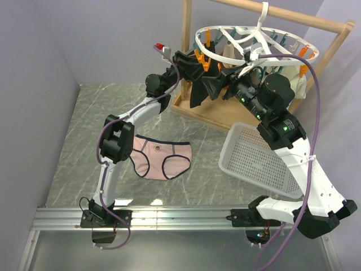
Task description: Clip the underwear to the hanger
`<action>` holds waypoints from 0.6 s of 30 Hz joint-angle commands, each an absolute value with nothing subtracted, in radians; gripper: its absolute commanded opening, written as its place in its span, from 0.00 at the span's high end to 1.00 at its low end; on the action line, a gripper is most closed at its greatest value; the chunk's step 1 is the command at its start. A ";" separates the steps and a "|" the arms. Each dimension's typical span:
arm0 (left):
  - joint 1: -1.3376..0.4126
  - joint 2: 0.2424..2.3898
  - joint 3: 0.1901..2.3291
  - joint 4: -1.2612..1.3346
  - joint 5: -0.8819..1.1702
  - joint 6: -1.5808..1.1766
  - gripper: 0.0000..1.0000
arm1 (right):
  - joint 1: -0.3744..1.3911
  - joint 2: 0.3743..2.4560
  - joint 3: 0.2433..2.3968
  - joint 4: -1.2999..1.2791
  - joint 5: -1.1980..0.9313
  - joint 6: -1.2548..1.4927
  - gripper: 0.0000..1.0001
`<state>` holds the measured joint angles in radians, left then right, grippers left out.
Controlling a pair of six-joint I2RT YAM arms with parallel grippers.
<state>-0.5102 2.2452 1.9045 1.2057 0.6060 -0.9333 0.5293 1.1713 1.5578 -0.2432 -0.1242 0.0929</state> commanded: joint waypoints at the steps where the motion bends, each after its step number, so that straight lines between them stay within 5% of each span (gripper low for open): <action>1: -0.523 2.172 1.887 1.256 0.630 -0.908 0.54 | 0.522 1.169 1.612 -0.241 -0.106 0.115 0.19; 18: -0.523 2.183 1.917 1.312 0.637 -0.974 0.56 | 0.520 1.167 1.635 -0.278 -0.083 0.109 0.20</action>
<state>-0.5198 2.2425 1.8851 1.2404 0.6182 -0.9539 0.5255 1.1751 1.5970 -0.2848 -0.0967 0.1070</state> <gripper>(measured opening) 0.448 0.803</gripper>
